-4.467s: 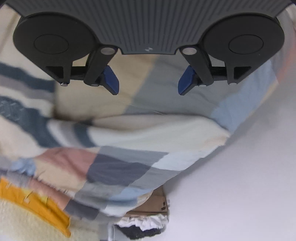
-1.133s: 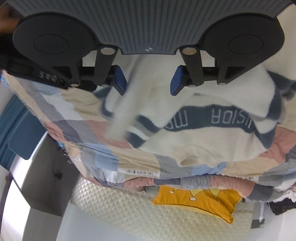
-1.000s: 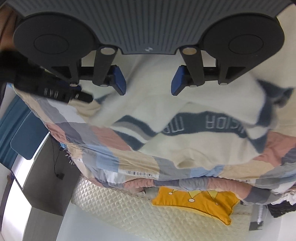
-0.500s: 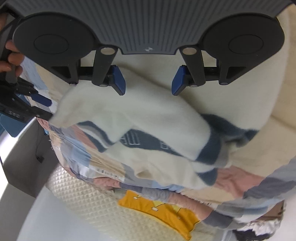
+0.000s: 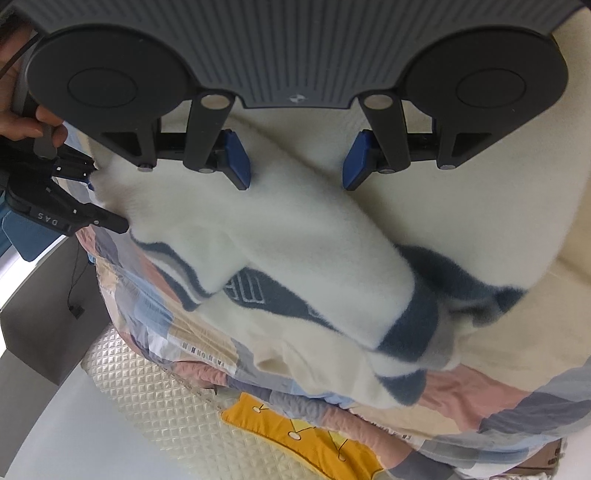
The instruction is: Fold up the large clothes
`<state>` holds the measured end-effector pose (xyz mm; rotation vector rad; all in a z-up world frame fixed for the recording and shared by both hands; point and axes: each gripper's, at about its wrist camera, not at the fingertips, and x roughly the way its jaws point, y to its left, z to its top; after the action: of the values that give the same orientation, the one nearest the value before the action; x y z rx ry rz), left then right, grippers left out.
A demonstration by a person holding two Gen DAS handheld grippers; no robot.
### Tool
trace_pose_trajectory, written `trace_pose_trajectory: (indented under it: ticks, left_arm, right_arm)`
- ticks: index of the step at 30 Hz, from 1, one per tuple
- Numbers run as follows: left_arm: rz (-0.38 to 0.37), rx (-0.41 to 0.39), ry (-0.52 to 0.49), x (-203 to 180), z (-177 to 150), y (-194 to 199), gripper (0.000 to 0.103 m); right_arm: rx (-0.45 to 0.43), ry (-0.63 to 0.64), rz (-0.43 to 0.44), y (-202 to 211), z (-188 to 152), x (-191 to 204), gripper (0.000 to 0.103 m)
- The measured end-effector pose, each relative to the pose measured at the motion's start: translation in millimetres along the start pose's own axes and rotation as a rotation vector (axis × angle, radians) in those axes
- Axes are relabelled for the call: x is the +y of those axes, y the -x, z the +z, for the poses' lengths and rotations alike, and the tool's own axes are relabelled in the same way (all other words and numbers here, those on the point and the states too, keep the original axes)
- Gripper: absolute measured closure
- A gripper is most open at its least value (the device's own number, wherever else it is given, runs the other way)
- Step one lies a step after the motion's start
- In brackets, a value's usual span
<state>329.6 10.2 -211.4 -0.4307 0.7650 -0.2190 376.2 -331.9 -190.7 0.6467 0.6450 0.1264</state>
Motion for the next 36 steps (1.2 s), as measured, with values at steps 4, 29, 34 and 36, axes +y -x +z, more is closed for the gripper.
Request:
trace_pose_trajectory:
  ticks: [4,29,34,36]
  left_arm:
    - [0.007,0.005,-0.002,0,0,-2,0.042]
    - [0.029,-0.188,0.014,-1,-6,84,0.042]
    - [0.014,-0.231,0.067,9,-10,112,0.042]
    - [0.025,-0.234,0.093,13,-13,120,0.042]
  right_arm:
    - [0.025,0.031,0.022,-5,-1,3,0.057]
    - [-0.074,0.533,0.310,82,-44,96,0.091]
    - [-0.047,0.623,0.500,107,-62,128,0.091]
    - [-0.013,0.656,0.537,111,-73,139,0.091]
